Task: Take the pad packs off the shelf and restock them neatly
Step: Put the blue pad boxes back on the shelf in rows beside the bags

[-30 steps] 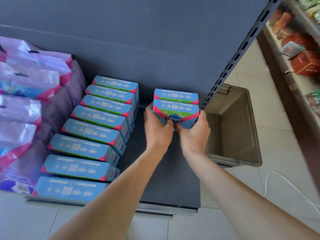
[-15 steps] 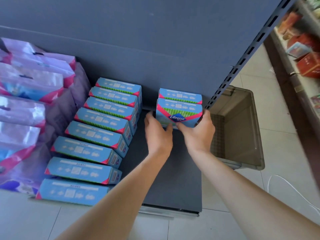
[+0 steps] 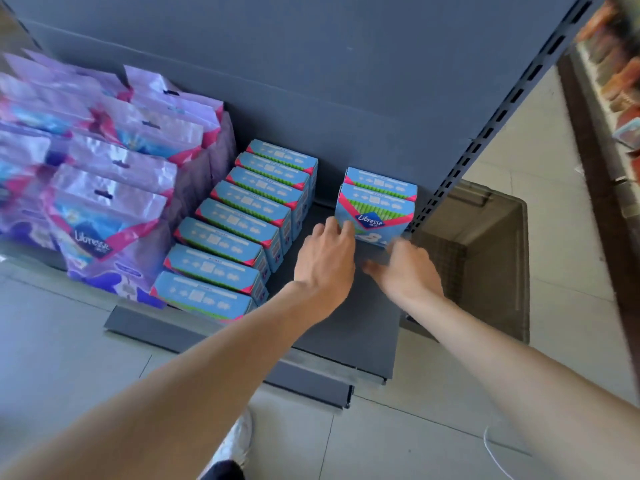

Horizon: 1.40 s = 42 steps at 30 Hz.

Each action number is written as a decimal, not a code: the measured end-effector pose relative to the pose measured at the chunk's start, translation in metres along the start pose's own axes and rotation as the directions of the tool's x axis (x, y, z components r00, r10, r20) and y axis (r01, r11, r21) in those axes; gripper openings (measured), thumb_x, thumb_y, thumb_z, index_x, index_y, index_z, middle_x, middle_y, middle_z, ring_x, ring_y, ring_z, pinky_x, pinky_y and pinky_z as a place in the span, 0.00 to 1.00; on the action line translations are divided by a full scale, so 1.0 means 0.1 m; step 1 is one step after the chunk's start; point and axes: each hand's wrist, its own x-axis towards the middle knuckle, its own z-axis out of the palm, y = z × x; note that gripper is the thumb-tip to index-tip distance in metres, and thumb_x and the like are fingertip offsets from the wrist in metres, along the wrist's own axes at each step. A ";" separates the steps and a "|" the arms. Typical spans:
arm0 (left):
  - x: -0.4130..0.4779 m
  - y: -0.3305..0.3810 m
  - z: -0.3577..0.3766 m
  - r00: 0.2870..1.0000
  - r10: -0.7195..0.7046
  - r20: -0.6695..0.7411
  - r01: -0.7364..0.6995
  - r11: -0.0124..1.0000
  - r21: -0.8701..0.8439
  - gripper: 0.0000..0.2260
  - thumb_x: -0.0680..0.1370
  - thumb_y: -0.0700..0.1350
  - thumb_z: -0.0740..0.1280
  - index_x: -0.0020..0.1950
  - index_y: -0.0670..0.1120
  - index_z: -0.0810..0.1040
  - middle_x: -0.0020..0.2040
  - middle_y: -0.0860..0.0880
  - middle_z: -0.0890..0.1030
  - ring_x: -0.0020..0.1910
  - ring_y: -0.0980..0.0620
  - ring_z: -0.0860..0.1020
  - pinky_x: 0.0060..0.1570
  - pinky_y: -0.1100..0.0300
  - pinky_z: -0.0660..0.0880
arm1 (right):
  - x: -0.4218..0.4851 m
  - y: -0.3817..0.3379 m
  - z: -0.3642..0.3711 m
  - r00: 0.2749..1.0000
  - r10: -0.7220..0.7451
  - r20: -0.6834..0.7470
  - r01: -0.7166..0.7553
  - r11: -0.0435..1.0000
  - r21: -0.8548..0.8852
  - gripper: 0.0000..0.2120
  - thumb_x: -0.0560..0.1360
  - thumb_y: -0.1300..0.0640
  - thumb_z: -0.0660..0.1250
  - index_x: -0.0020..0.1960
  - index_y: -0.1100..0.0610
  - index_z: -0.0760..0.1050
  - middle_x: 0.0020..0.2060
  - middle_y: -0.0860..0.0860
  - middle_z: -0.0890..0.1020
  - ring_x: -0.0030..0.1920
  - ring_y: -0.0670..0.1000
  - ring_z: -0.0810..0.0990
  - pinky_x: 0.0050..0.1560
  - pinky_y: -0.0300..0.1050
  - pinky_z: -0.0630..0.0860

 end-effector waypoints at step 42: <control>-5.10 -2.66 1.71 0.188 -0.865 0.465 0.661 -0.239 -0.712 0.11 0.75 0.46 0.69 0.55 0.43 0.78 0.54 0.46 0.82 0.55 0.48 0.79 0.54 0.60 0.73 | -3.33 -1.05 3.67 0.502 -0.360 0.787 0.620 0.784 -0.037 0.03 0.71 0.57 0.66 0.38 0.54 0.78 0.36 0.52 0.83 0.42 0.53 0.83 0.46 0.45 0.78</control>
